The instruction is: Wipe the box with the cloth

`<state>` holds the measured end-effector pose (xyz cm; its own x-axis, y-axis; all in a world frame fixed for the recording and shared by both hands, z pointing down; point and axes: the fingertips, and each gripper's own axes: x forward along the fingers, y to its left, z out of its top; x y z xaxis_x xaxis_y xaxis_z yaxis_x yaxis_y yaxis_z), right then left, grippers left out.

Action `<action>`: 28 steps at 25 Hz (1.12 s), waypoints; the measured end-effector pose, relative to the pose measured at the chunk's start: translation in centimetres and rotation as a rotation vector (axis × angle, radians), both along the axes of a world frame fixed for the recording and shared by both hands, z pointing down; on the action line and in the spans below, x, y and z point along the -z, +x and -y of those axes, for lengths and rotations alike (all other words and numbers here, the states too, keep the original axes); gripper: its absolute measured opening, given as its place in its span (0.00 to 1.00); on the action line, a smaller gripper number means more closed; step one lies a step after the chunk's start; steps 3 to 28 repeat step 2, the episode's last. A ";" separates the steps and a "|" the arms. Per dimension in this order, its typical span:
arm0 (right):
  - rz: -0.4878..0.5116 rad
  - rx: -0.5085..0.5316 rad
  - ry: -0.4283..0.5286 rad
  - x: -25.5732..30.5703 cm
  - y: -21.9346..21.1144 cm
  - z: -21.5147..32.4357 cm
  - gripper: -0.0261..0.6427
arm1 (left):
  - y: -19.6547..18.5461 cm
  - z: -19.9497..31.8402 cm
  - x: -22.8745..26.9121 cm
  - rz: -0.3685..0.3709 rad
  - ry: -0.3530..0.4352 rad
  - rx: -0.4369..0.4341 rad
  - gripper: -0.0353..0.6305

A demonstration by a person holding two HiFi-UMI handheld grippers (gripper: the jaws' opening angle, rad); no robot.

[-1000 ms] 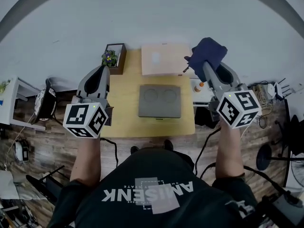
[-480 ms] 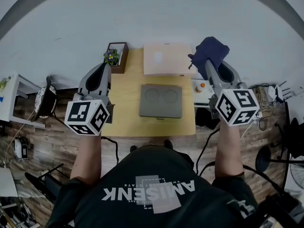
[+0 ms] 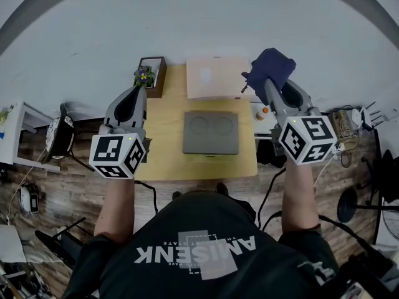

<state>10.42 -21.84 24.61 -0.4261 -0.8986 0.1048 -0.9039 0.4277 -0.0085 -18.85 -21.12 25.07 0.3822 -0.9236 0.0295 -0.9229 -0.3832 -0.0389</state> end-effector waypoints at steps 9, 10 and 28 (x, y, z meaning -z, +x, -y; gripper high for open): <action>0.000 -0.003 -0.003 -0.1 0.0 0.1 0.16 | 0.0 0.2 -0.3 0.028 -0.001 0.006 0.06; 0.000 -0.003 -0.003 -0.1 0.0 0.1 0.16 | 0.0 0.2 -0.3 0.028 -0.001 0.006 0.06; 0.000 -0.003 -0.003 -0.1 0.0 0.1 0.16 | 0.0 0.2 -0.3 0.028 -0.001 0.006 0.06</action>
